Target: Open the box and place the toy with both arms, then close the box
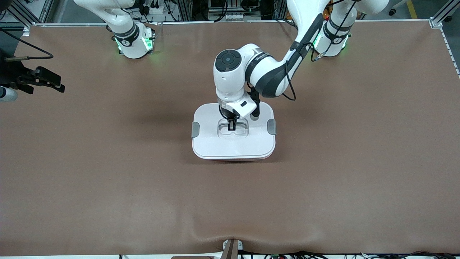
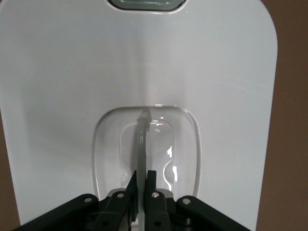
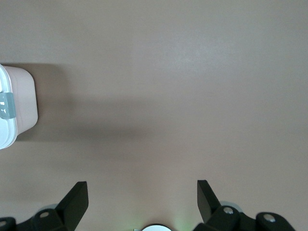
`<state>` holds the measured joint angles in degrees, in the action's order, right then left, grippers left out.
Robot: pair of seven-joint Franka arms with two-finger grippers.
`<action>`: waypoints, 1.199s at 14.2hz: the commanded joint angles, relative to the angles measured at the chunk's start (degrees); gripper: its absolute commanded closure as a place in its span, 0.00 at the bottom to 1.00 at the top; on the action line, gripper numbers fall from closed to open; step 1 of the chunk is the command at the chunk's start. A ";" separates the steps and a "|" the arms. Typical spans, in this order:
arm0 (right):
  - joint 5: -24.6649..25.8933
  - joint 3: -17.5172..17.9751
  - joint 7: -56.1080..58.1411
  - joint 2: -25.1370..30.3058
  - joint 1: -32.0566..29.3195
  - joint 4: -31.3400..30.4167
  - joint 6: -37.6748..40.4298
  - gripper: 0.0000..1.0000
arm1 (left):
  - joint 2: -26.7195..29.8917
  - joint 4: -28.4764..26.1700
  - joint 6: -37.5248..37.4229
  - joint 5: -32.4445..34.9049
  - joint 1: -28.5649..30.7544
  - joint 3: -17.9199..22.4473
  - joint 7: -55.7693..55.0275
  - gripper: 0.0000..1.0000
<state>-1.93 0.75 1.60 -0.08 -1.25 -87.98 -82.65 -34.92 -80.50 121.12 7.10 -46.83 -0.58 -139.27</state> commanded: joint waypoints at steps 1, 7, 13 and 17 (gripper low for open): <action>1.14 0.39 -0.81 1.84 -0.77 -2.19 -0.76 0.00 | 0.91 -1.41 1.75 1.25 -0.01 0.05 -0.38 1.00; 1.14 0.39 -0.81 1.84 -0.86 -2.10 -0.76 0.00 | 1.09 -3.00 2.54 1.17 0.08 -0.03 1.46 1.00; 2.63 0.39 -0.81 1.84 -0.42 -2.10 -0.85 0.00 | 1.88 -4.75 2.72 0.81 0.34 -0.03 2.87 1.00; 3.07 0.48 -0.73 1.84 -0.33 -2.19 -0.85 0.00 | 1.88 -5.11 3.51 0.55 0.60 -0.03 2.87 1.00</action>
<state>-0.63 0.55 1.54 -0.08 -1.32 -88.29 -82.75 -34.68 -83.37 123.80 7.10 -46.54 -0.59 -137.21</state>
